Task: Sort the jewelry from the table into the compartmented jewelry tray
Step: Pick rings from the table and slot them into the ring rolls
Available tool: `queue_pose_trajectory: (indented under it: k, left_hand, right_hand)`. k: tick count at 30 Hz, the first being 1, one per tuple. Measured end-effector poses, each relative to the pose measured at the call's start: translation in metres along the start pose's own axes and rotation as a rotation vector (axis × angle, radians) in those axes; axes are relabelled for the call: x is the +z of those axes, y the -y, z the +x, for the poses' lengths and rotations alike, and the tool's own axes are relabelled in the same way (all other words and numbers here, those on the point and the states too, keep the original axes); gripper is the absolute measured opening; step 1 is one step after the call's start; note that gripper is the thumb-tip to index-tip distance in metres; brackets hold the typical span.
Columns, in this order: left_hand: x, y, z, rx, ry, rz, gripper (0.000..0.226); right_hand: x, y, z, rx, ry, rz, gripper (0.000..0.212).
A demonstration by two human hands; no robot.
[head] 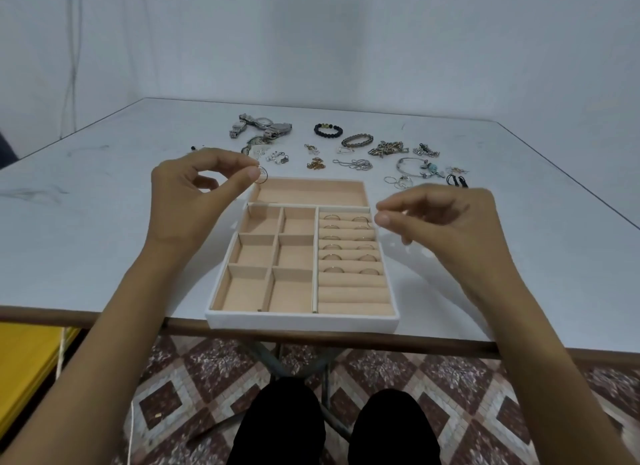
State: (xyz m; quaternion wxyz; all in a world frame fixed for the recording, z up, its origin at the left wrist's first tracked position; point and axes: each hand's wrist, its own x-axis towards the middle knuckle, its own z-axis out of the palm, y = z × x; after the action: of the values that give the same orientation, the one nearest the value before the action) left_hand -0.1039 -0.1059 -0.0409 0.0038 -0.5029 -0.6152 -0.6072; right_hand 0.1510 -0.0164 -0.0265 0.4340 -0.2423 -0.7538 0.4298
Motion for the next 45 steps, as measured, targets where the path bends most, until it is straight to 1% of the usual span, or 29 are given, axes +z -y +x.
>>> queue_pose_trajectory:
  k: [3,7,10,17,22,24,26,35,42,45]
  left_hand:
    - [0.001,-0.001,-0.001,0.001,0.015,0.003,0.009]
    - [0.001,-0.002,-0.003,-0.004,0.025,0.003,0.012]
    - [0.001,-0.002,-0.004,-0.017,0.026,0.003,0.013]
    - [0.003,-0.003,-0.006,-0.023,0.044,0.013,0.010]
    - [0.004,-0.004,-0.007,-0.021,0.055,0.012,0.009]
    - [0.004,-0.004,-0.007,-0.017,0.060,0.007,0.006]
    - [0.003,-0.004,-0.006,-0.012,0.066,0.011,0.004]
    - [0.004,-0.004,-0.007,0.005,0.090,0.033,0.009]
    - [0.005,-0.004,-0.006,-0.028,0.103,-0.013,0.009]
    - [0.007,-0.010,-0.007,-0.015,0.111,-0.037,0.008]
  right_hand:
    - [-0.003,0.001,-0.021,0.006,0.048,0.041,0.010]
    - [-0.002,-0.004,-0.031,-0.032,0.139,-0.079,0.006]
    - [-0.001,-0.009,-0.030,-0.061,0.176,-0.117,0.007]
    - [-0.001,-0.014,-0.031,-0.166,0.200,-0.172,0.007]
    - [-0.002,-0.016,-0.030,-0.217,0.225,-0.170,0.015]
    - [-0.002,-0.016,-0.031,-0.237,0.227,-0.187,0.011]
    - [-0.001,-0.016,-0.031,-0.247,0.235,-0.200,0.008]
    - [-0.001,-0.017,-0.030,-0.271,0.258,-0.219,0.008]
    - [0.001,-0.018,-0.029,-0.267,0.275,-0.204,0.004]
    - [0.001,-0.018,-0.028,-0.259,0.283,-0.198,0.003]
